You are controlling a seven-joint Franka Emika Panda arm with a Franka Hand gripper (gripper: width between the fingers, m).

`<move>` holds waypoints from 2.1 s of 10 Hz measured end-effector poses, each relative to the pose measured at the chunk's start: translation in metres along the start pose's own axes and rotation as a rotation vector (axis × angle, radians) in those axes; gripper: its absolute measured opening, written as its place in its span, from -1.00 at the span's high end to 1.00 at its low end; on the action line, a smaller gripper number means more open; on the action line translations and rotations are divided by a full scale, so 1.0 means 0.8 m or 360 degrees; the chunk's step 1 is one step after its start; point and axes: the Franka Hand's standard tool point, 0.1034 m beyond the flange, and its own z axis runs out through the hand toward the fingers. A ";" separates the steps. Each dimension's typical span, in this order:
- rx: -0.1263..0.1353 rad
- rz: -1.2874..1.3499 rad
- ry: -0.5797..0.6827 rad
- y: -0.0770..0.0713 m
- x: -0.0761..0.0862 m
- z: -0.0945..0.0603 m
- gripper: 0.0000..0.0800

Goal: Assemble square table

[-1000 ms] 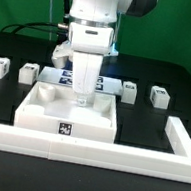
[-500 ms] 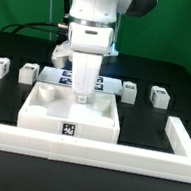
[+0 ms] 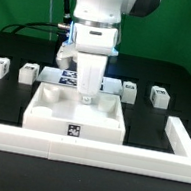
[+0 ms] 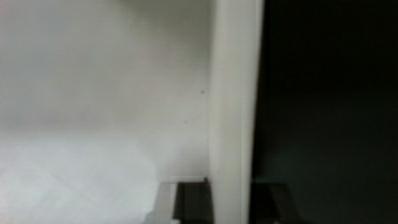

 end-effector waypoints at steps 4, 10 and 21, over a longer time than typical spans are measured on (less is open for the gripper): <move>-0.0010 0.0019 0.0022 0.013 0.050 0.002 0.85; -0.0039 0.0003 0.0028 0.037 0.099 0.003 0.85; -0.0037 0.0017 0.0028 0.056 0.108 0.003 -0.08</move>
Offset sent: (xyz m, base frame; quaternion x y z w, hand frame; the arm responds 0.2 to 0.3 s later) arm 0.0160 0.0401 -0.0083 0.0062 -0.0012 -0.0165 0.9998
